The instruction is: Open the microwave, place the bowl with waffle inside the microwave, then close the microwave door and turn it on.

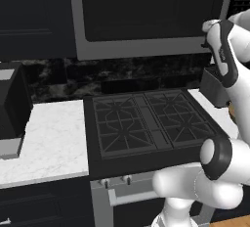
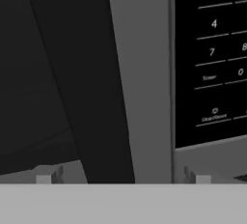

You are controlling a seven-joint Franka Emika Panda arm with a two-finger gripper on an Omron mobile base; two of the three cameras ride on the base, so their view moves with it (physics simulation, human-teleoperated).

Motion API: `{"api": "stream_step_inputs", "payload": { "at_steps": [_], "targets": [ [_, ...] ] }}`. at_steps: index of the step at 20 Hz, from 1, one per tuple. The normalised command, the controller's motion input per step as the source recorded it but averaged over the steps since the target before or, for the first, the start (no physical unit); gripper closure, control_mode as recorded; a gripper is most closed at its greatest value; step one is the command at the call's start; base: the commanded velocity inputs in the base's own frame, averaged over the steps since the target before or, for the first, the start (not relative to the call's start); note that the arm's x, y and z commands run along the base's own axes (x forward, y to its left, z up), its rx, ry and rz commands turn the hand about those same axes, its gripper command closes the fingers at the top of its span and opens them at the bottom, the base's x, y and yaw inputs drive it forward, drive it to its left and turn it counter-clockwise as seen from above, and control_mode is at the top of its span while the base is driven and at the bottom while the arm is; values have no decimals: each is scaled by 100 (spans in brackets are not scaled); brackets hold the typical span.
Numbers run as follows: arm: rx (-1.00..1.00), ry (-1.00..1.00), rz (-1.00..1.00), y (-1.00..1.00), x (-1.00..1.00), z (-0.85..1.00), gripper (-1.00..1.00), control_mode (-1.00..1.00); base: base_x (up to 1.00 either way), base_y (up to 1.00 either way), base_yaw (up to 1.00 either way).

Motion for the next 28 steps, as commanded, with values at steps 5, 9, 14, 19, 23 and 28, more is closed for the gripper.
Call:
{"api": "stream_step_inputs", "payload": {
  "at_steps": [5, 9, 14, 19, 23, 28],
  "targets": [
    [0, -7, 1, 9, 27, 0, -100, -100, 0, 0, 0],
    [0, -7, 2, 8, 37, 0, -100, -100, 0, 0, 0],
    [0, -5, 4, 0, 41, -1, -100, -100, 0, 0, 0],
    [0, -6, 6, 0, 42, -16, -100, -100, 0, 0, 0],
    [-1, -3, 6, 10, 46, -32, 100, -100, 0, 0, 0],
    [-1, -2, 3, 40, 43, -25, 100, -100, 0, 0, 0]
  ]
}}
